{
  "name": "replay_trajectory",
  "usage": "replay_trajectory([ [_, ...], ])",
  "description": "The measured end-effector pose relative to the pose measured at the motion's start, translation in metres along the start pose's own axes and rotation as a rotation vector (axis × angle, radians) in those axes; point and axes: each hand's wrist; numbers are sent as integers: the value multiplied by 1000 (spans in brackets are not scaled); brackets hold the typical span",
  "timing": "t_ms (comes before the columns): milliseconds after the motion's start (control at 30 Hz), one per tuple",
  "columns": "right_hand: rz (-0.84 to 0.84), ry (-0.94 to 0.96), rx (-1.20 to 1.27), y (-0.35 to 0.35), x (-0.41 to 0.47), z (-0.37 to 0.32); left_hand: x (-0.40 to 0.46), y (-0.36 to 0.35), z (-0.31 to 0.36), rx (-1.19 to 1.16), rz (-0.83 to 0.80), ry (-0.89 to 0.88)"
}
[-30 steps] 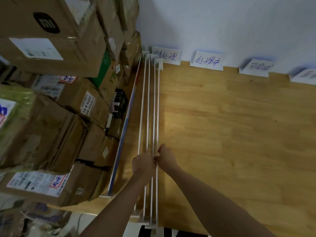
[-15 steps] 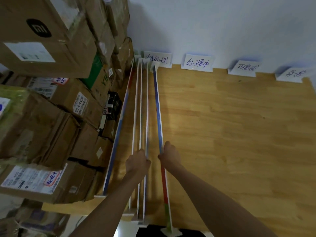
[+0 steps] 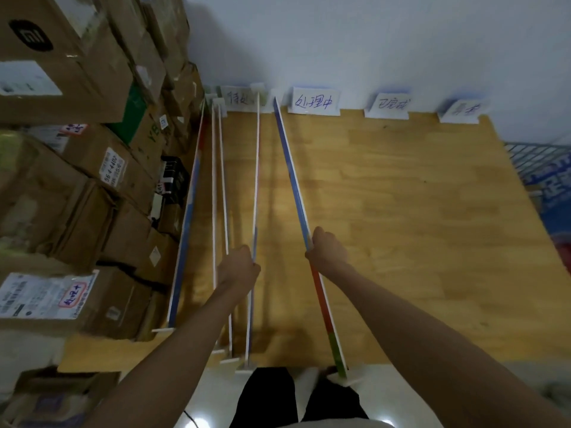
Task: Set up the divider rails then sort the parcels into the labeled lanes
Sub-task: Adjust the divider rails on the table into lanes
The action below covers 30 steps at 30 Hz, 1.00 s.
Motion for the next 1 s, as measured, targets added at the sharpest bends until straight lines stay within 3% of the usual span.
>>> replay_trajectory([
  [367, 84, -36, 22, 24, -21, 87, -25, -8, 51, 59, 2, -45],
  [1000, 197, -116, 44, 109, -55, 328, -93, -81, 249, 160, -44, -104],
])
Point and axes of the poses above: each hand's wrist, its own x-axis towards the middle knuckle, its own y-axis out of the back of the hand, z = x × y, and after that the axes turned 13 degrees about -y, right-handed
